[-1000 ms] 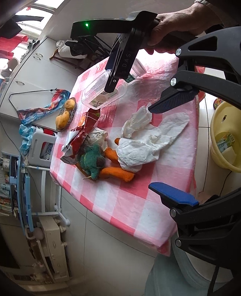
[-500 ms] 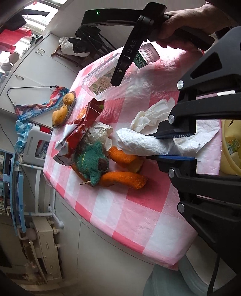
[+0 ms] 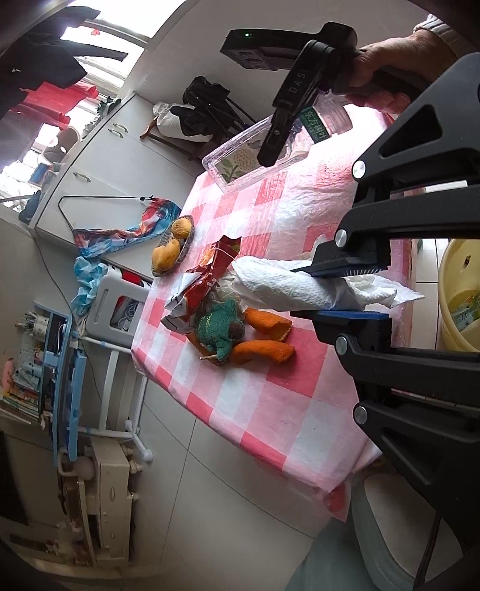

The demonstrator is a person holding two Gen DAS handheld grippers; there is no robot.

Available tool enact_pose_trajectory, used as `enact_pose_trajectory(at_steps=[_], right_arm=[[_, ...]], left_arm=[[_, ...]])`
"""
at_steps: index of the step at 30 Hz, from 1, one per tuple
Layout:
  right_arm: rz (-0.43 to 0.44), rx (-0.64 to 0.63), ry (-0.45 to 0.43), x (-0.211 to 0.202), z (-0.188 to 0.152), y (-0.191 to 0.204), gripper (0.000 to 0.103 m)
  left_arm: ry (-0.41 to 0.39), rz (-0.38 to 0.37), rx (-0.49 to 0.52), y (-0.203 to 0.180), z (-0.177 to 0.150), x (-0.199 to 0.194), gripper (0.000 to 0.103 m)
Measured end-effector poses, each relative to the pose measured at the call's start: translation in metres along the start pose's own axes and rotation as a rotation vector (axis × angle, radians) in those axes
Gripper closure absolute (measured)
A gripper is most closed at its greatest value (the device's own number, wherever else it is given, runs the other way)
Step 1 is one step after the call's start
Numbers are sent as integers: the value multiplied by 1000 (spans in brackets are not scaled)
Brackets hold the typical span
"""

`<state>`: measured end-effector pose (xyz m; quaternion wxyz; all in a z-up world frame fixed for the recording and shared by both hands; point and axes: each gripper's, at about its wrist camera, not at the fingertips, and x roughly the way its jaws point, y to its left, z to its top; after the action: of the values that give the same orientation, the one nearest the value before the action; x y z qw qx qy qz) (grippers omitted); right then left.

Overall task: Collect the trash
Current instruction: 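Carry the white tissue to the yellow basin with the left gripper while the right drops the clear bottle in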

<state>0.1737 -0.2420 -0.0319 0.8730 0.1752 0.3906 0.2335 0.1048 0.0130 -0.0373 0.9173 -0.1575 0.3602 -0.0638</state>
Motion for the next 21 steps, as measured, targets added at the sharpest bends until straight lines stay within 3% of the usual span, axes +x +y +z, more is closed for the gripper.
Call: enact_pose_trajectory(at_steps=[11,21], right_arm=[[38,-120,60,-36,-78,49,46],[11,-217,270,-27,-169,83,46]], left_arm=[[17,27,21,2,-27,-27,88],[13,0,29,2,-37,-44,88]])
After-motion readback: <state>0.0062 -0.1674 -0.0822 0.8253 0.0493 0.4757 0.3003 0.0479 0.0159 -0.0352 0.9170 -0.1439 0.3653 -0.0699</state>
